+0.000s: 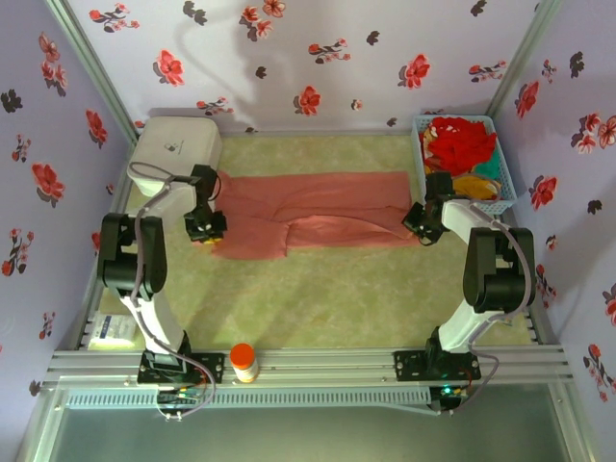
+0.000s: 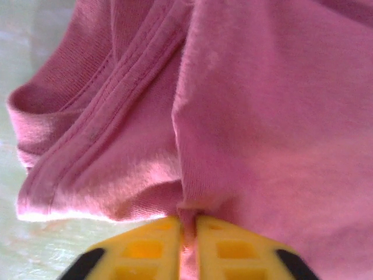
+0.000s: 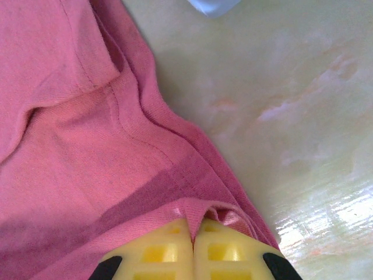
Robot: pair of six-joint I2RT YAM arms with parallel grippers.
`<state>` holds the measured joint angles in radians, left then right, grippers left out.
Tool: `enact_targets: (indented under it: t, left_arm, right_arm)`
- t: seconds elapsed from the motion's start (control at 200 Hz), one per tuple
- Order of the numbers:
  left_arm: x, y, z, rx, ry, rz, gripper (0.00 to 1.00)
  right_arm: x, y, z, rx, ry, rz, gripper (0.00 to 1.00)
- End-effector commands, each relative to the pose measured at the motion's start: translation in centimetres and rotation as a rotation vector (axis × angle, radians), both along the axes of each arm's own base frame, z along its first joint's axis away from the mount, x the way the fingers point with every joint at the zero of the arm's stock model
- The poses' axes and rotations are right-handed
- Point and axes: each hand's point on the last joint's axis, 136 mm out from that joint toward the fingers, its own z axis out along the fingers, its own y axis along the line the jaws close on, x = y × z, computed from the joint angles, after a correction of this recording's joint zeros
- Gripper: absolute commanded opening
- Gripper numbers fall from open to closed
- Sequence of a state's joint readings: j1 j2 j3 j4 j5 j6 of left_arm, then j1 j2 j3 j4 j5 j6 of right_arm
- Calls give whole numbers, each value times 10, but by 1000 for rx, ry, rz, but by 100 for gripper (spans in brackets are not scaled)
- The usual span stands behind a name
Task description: Fold and stack the t-shirts
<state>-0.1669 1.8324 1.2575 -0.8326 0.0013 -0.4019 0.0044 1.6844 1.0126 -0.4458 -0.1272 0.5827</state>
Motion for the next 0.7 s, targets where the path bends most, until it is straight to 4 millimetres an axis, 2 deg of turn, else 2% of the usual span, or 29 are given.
enact_targets:
  t: [0.0,0.1,0.245,0.3,0.485,0.695]
  left_arm:
    - [15,3,8,0,-35,3,23]
    - [8,6,18,8,-66,17,40]
    - [-14,10,35,3,-103,35,42]
    - [-23,5,37,-34,-113,41,42]
    - [-54,-4,18,-74,-72,65,42]
    - [-59,-9,-6,-69,-26,71,44]
  right_arm:
    - [-3,-8,-2,-32,20,-2,0]
    - [-4,-8,-2,-32,21,1,0]
    - [-4,-8,-2,-30,22,0,0]
    - [-3,-7,-2,-27,19,1,0]
    - [-4,-7,-2,-27,16,0,0]
    - [-5,-7,-4,-25,22,4,0]
